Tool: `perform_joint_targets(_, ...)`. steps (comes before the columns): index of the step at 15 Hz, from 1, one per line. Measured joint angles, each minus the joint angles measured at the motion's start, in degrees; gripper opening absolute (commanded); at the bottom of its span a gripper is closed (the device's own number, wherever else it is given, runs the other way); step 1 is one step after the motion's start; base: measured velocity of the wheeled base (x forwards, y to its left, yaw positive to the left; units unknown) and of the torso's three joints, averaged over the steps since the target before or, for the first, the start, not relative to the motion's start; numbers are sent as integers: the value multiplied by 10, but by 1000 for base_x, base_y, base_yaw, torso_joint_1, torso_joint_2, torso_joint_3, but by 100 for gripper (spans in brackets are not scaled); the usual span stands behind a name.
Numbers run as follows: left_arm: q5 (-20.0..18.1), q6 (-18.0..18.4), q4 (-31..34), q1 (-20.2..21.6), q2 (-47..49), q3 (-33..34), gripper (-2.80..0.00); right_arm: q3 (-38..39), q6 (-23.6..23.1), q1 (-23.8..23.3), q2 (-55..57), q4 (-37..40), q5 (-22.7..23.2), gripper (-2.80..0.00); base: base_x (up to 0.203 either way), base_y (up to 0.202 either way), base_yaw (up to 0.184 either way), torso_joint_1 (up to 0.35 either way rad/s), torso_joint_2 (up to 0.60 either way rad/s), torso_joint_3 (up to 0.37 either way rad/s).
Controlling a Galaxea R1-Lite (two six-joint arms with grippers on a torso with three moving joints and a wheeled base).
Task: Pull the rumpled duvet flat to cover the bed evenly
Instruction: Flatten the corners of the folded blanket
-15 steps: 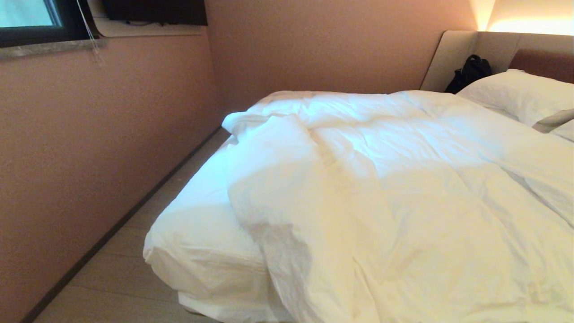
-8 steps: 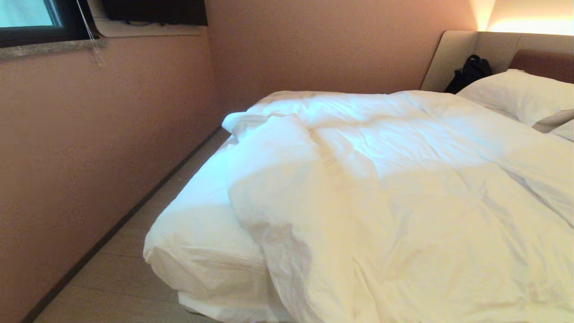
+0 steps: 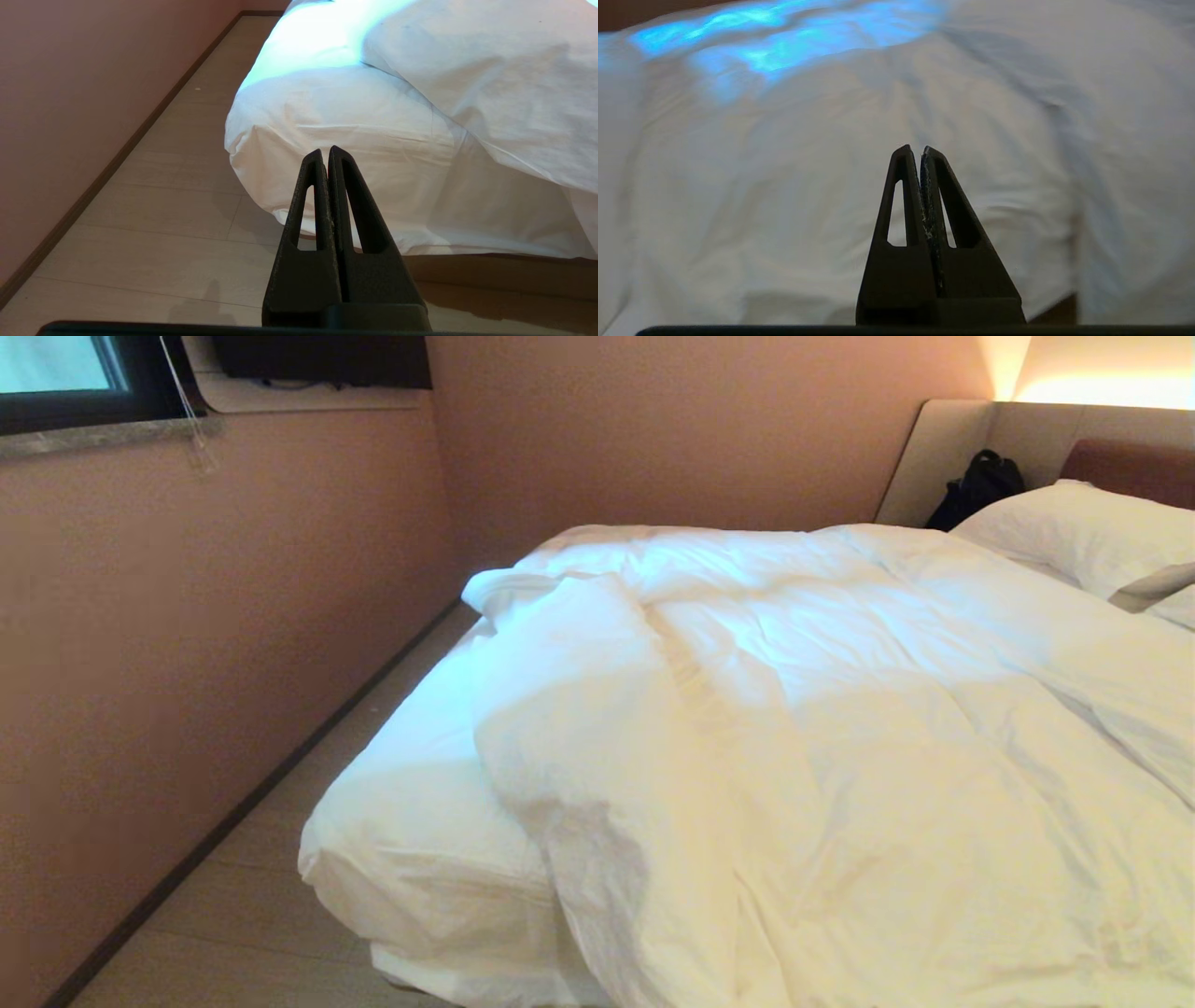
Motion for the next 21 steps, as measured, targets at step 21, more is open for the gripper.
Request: perform_joint_targets(21,0,0,0,0,0,0,-280,64,-47,0,0,-26,217,-280,0,0,0,0,0,0)
